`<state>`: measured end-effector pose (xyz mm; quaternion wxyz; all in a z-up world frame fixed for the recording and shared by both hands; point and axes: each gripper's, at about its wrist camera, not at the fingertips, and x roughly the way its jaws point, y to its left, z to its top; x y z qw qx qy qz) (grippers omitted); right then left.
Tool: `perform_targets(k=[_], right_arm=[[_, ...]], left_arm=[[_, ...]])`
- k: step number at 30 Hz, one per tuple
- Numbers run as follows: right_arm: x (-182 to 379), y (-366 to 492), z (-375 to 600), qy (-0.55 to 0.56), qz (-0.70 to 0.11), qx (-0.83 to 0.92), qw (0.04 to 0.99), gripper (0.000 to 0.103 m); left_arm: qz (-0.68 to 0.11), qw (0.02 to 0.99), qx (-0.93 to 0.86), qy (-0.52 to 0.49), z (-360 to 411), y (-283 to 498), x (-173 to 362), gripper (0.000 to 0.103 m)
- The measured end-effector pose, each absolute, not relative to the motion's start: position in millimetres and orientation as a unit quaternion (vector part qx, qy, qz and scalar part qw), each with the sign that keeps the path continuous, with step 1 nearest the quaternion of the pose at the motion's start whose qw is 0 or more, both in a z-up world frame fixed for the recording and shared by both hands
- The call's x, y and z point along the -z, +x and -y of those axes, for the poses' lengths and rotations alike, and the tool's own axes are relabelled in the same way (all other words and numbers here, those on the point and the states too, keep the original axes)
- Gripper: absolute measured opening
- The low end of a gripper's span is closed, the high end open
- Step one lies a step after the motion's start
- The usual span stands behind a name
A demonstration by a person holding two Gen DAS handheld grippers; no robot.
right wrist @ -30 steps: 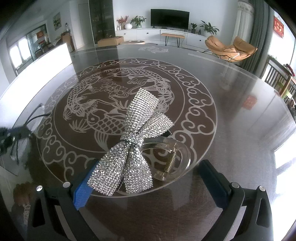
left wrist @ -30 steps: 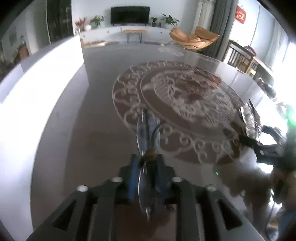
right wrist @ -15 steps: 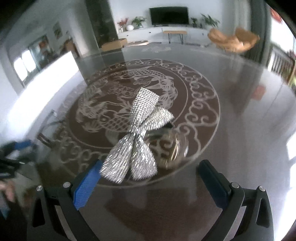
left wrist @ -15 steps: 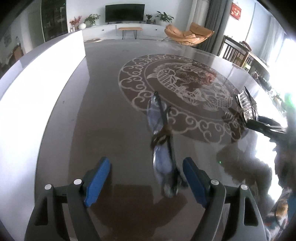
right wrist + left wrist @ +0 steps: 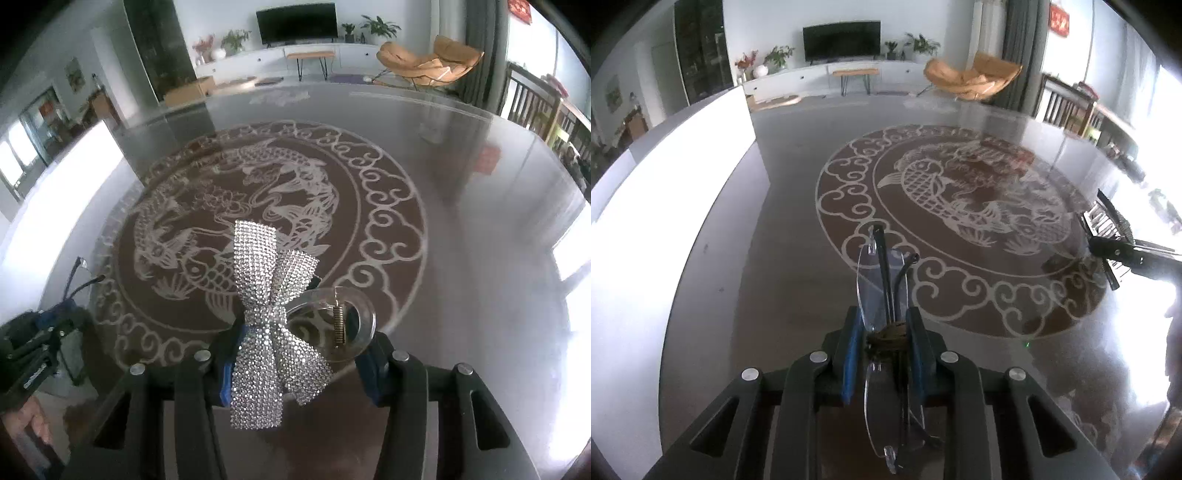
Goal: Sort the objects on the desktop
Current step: 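Lift the eyeglasses with the left tool while the right tool lifts the bow clip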
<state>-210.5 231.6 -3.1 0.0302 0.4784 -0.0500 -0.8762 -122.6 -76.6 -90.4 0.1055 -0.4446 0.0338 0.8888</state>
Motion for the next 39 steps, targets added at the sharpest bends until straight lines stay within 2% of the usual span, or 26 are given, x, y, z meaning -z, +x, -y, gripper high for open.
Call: perform_targets(k=[4,6,13,17,22,23,24,26,31,34,39], right_arm=[[-18,-188,-238,0.46,0.058,0.884,0.056,0.052],[-25,-185,-234,0.457,0.054,0.885,0.068,0.052],[-73,-184,-158,0.42,0.034,0.894,0.151,0.052],[-109,-187,-84,0.386,0.024,0.895,0.224,0.051],[-147,-180,-37,0.346,0.02,0.897,0.274,0.052],[-150,-178,-36,0.341,0.018,0.898,0.276,0.052],[-154,-174,-37,0.336,0.014,0.901,0.275,0.052],[-155,-167,-43,0.332,0.004,0.904,0.268,0.052],[-142,-150,-73,0.336,-0.023,0.91,0.243,0.052],[-130,-148,-98,0.345,-0.017,0.909,0.235,0.052],[-117,-134,-128,0.342,-0.015,0.912,0.227,0.052]], left_arm=[[0.008,0.116,-0.901,-0.419,97,-101,72,0.023],[0.035,0.117,-0.905,-0.407,108,-91,56,0.011],[0.123,0.105,-0.924,-0.348,177,-67,-16,0.01],[0.138,0.09,-0.93,-0.329,220,-59,-53,0.01],[0.137,0.094,-0.92,-0.356,224,-45,-51,0.013],[0.138,0.096,-0.916,-0.364,216,-44,-44,0.023],[0.138,0.097,-0.912,-0.374,206,-43,-35,0.049],[0.133,0.082,-0.908,-0.39,182,-47,-10,0.081],[0.166,0.034,-0.884,-0.436,133,-76,41,0.082],[0.162,-0.08,-0.885,-0.429,119,-97,52,0.082],[0.18,-0.18,-0.858,-0.446,119,-129,75,0.082]])
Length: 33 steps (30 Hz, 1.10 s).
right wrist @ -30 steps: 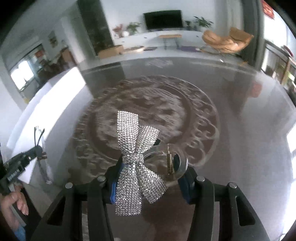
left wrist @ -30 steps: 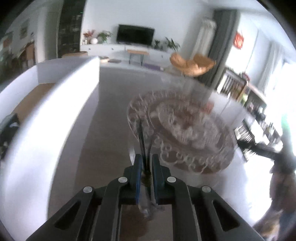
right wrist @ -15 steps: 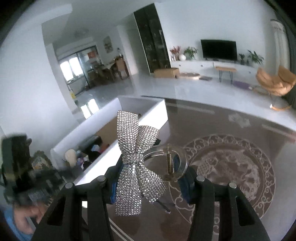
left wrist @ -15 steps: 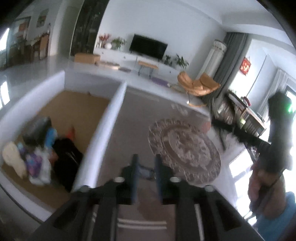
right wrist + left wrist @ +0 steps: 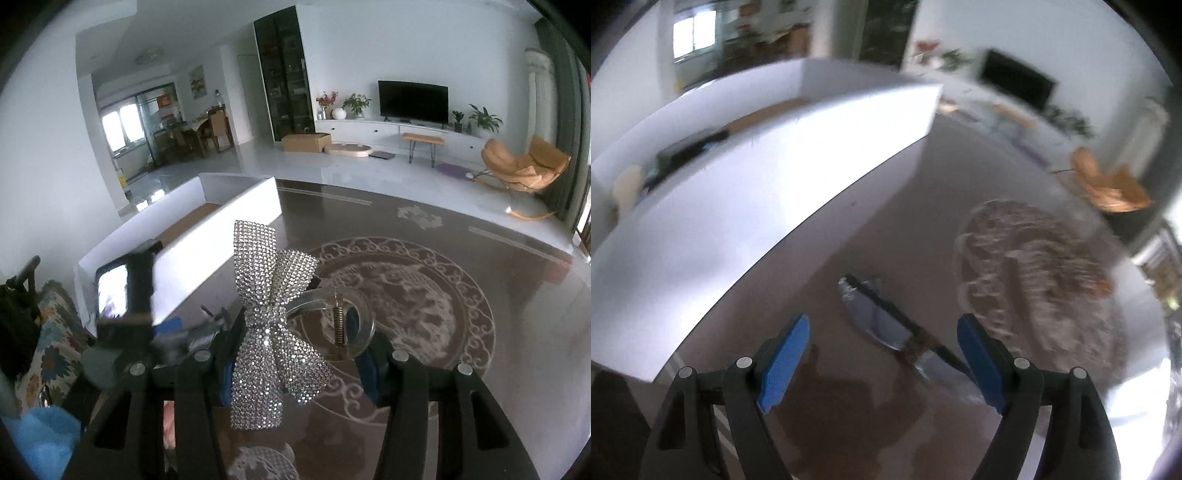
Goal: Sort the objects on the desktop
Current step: 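Lift the eyeglasses with the left tool while the right tool lifts the bow clip, then carry glasses and bow clip over the white wall and release both into the enclosure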
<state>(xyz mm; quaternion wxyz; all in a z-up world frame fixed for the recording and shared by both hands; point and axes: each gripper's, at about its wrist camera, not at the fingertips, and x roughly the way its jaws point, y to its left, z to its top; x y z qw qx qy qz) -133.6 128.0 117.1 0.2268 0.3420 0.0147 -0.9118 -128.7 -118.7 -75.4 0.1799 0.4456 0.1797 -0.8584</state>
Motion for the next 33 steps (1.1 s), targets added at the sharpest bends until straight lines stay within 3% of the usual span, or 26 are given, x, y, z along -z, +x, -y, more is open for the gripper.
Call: perform_targets(k=[4,5,7,9,10,12,18,24,29,33], right_arm=[[-105,-133,-138,0.351,-0.008,0.909,0.225,0.052],[-103,-134,-140,0.353,-0.004,0.908,0.225,0.052],[-101,-135,-144,0.355,0.004,0.907,0.227,0.052],[-100,-134,-144,0.355,0.007,0.906,0.23,0.052],[-101,-133,-142,0.354,0.006,0.906,0.232,0.052],[-103,-130,-140,0.35,0.002,0.907,0.233,0.052],[-105,-132,-132,0.355,-0.009,0.906,0.233,0.052],[-114,-146,-91,0.356,-0.015,0.897,0.26,0.052],[-134,-157,-10,0.345,-0.014,0.881,0.323,0.052],[-144,-167,78,0.346,-0.032,0.857,0.381,0.052]], left_arm=[[-0.182,0.193,0.84,0.472,123,-140,96,0.082],[-0.171,0.192,0.839,0.479,121,-144,99,0.083],[-0.118,0.192,0.838,0.497,109,-153,104,0.094],[-0.096,0.157,0.85,0.494,103,-156,104,0.093],[-0.089,0.141,0.858,0.486,102,-154,103,0.087],[-0.073,0.1,0.88,0.46,102,-148,97,0.029],[-0.106,0.004,0.894,0.436,128,-120,83,0.026],[-0.167,-0.041,0.912,0.373,170,-80,10,0.026],[-0.169,-0.002,0.929,0.33,257,-81,-52,0.026],[-0.171,0.066,0.92,0.346,334,-91,-60,0.024]])
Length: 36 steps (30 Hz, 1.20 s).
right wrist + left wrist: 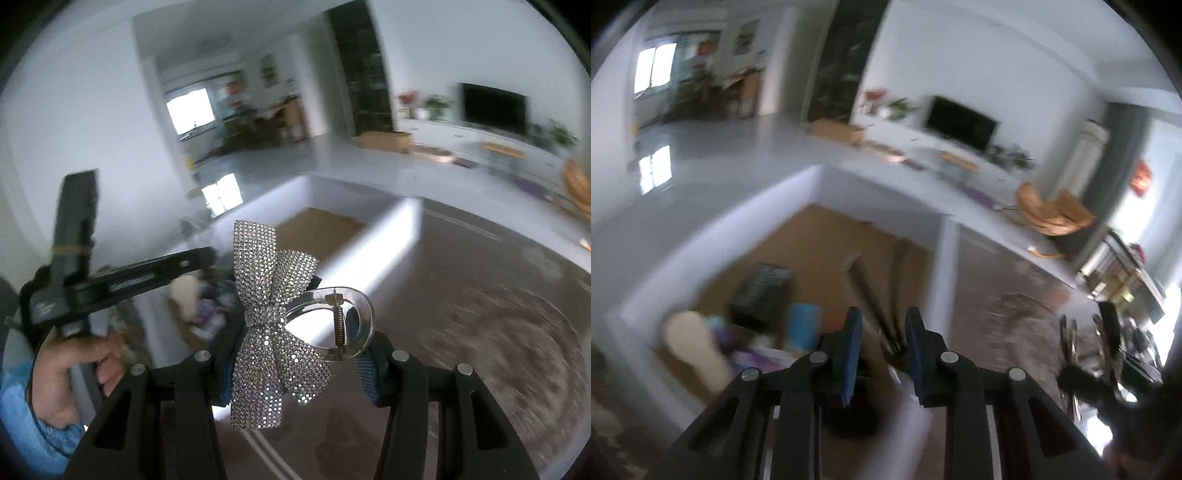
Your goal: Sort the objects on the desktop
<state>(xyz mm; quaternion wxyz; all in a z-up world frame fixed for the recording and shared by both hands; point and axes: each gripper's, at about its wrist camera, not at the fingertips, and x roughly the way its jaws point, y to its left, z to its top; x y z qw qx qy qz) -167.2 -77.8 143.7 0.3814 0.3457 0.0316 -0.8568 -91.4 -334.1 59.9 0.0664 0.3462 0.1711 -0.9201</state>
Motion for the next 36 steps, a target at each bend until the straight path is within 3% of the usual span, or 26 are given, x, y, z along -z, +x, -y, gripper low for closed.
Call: perform_targets(k=[4,10,11,12,13,14,15,22,36], right_arm=[[-124,-188,165,0.391,-0.051,0.821,0.412,0.052],[-87,-212,219,0.45,-0.087,0.795,0.397,0.053],[-82,-217,222,0.462,-0.089,0.789,0.395,0.057],[-78,-221,224,0.473,-0.094,0.784,0.39,0.074],[-77,-222,224,0.477,-0.098,0.783,0.387,0.092],[-78,-223,223,0.475,-0.106,0.786,0.382,0.095],[-81,-222,222,0.469,-0.109,0.79,0.38,0.095],[-107,-227,190,0.443,-0.079,0.819,0.356,0.096],[-119,-216,177,0.426,-0.091,0.831,0.346,0.096]], left_arm=[[-0.181,0.117,0.897,0.386,394,-93,-34,0.023],[-0.184,0.138,0.875,0.426,409,-102,1,0.025],[-0.189,0.137,0.875,0.424,409,-98,3,0.031],[-0.191,0.141,0.874,0.425,408,-94,4,0.052],[-0.188,0.156,0.871,0.426,408,-93,6,0.066],[-0.181,0.178,0.868,0.427,406,-90,5,0.089],[-0.173,0.199,0.868,0.421,405,-84,1,0.094],[-0.112,0.303,0.843,0.431,395,-79,-16,0.095],[-0.077,0.271,0.867,0.411,347,-52,-37,0.095]])
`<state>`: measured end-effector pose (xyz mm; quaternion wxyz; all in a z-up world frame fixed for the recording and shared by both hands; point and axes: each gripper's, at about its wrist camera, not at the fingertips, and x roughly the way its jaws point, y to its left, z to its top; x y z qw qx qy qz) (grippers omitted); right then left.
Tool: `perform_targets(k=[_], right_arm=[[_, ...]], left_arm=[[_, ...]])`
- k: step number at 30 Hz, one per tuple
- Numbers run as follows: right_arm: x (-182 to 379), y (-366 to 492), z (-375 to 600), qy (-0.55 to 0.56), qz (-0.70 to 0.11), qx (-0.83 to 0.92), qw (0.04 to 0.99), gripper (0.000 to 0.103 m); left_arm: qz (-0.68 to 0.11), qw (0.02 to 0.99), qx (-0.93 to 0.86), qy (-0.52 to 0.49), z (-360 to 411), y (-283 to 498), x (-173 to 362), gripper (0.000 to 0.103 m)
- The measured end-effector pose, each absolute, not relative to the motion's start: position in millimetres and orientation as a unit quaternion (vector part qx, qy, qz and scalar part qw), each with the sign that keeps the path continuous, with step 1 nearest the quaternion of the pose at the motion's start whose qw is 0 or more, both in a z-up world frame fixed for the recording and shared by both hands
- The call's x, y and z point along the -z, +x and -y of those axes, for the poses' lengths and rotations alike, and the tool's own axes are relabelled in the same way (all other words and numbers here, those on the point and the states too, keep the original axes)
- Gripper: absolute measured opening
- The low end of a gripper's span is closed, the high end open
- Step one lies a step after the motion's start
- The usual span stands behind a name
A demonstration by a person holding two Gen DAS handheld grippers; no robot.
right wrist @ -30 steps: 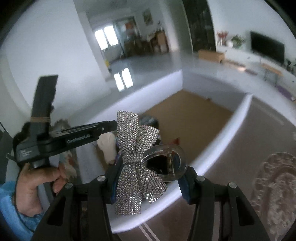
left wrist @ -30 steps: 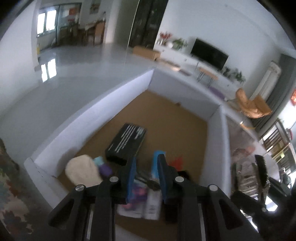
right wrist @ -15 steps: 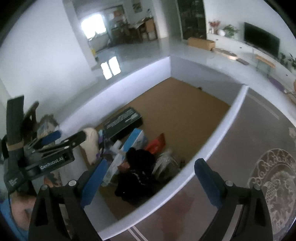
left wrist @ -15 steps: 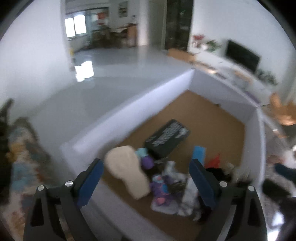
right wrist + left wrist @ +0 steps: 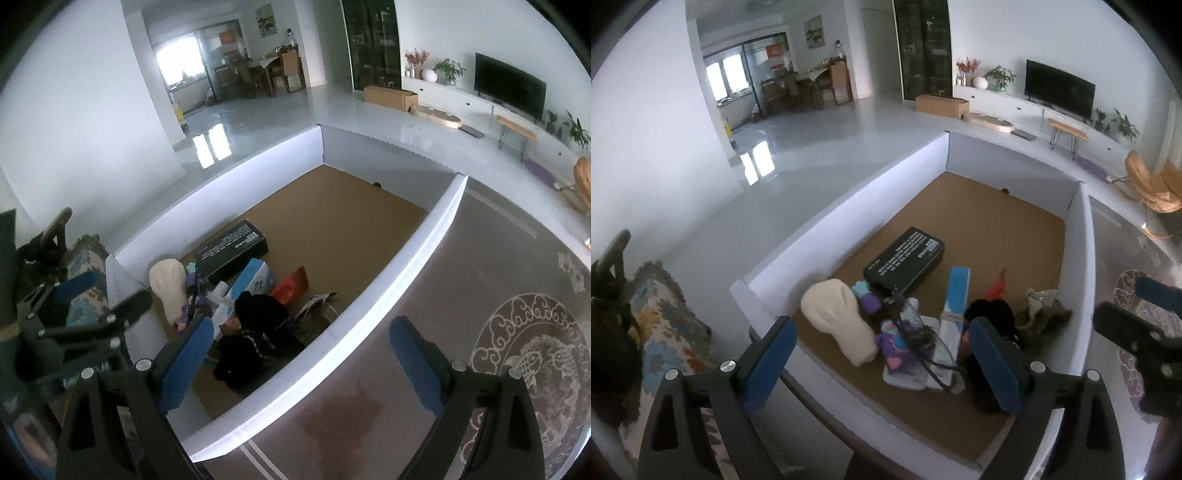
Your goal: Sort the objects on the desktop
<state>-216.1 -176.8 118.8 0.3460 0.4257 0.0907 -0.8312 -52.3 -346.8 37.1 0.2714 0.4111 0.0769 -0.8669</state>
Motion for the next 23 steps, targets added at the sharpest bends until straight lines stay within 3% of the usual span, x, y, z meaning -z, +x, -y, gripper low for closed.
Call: perform_targets(k=[14,19,23], right_arm=[[-119,-205,193,0.409,-0.135,0.834,0.345,0.096],[-117,-206,194,0.407,-0.141,0.835,0.343,0.096],[-119,-207,192,0.406,-0.135,0.836,0.344,0.096]], left_arm=[[-0.043,0.301,0.88,0.365,339,-30,-47,0.095],[-0.058,0.287,0.882,0.369,341,-30,-44,0.095],[-0.086,0.285,0.888,0.35,343,-22,-45,0.101]])
